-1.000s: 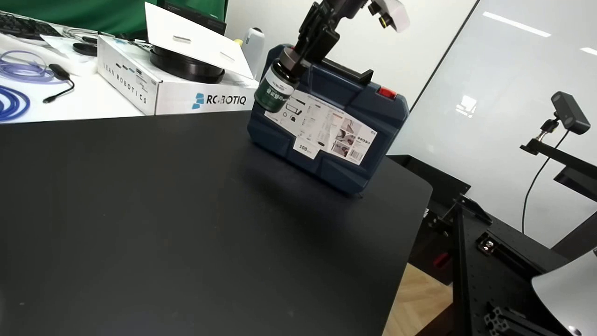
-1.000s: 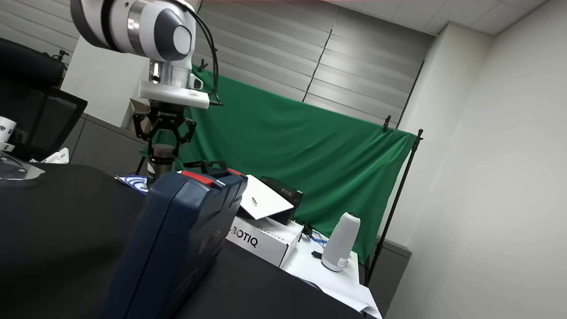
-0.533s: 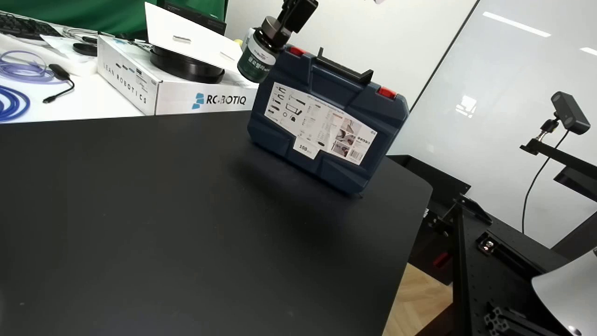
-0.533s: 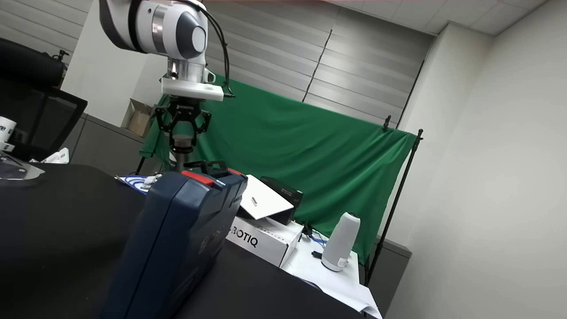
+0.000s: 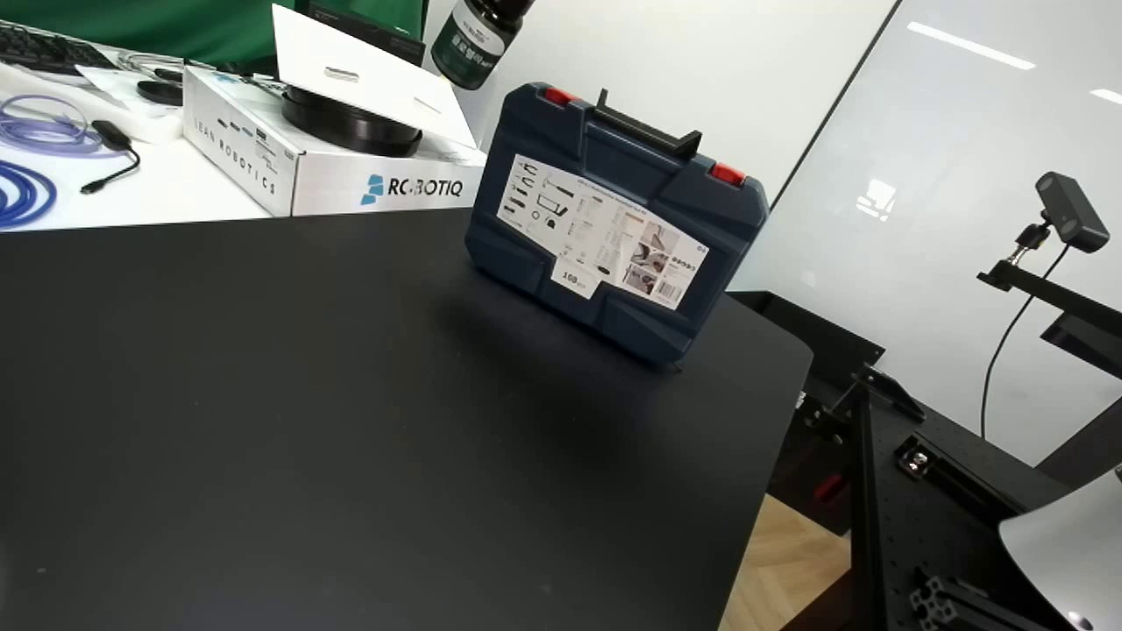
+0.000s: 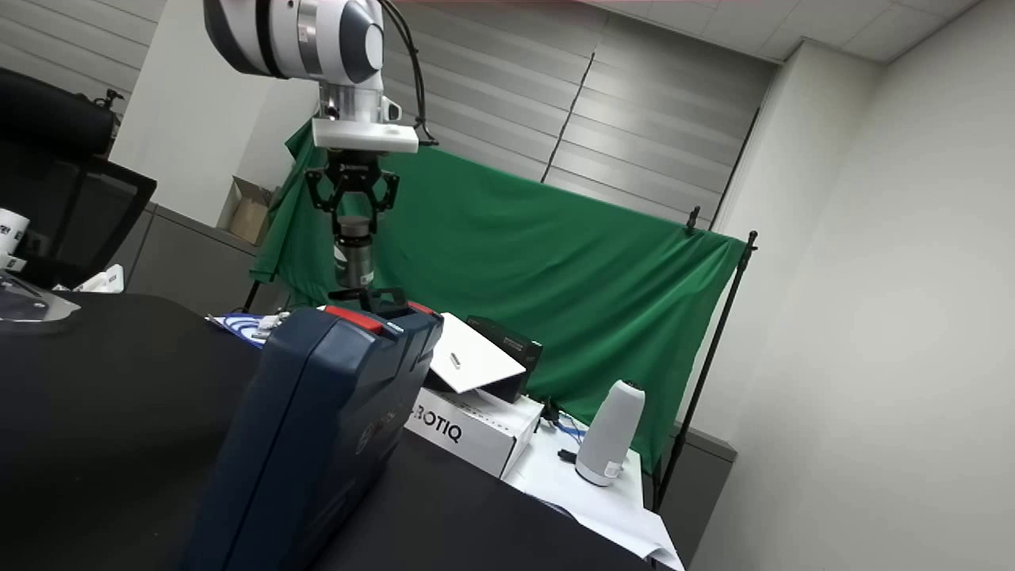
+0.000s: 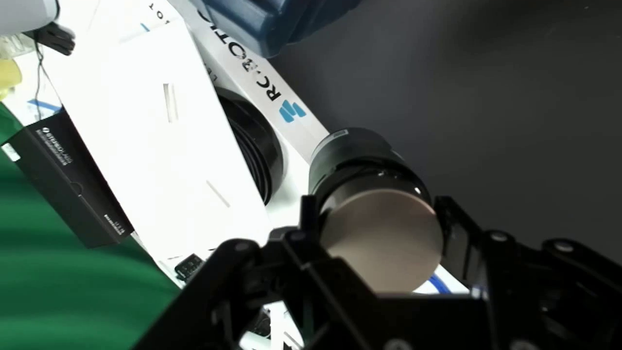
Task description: Move the bottle to the right
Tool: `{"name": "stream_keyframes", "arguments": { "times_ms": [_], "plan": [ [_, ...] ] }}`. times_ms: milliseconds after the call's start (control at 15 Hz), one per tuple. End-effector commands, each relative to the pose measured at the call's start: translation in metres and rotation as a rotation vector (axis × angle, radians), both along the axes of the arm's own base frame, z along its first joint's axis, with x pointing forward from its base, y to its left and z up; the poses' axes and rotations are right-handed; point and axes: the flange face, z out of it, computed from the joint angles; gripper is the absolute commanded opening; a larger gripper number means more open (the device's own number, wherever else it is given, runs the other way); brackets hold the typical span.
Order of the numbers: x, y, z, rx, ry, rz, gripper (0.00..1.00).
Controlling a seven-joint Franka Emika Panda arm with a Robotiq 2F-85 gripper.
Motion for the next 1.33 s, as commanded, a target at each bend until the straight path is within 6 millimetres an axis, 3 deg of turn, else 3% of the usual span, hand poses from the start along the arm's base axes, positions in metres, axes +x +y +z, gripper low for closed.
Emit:
{"name": "stream_keyframes", "arguments": {
  "times_ms": [0, 467, 733, 1000, 1267],
  "plan": [
    [0.001, -0.016, 0.035, -0.035, -0.076, -0.053, 0.36],
    [-0.012, -0.070, 0.078, -0.090, -0.162, -0.140, 0.36],
    [-0.023, -0.108, 0.090, -0.109, -0.185, -0.205, 0.36],
    [-0.039, -0.163, 0.082, -0.129, -0.169, -0.293, 0.36],
    [-0.062, -0.227, 0.052, -0.121, -0.115, -0.394, 0.36]
  ]
}}
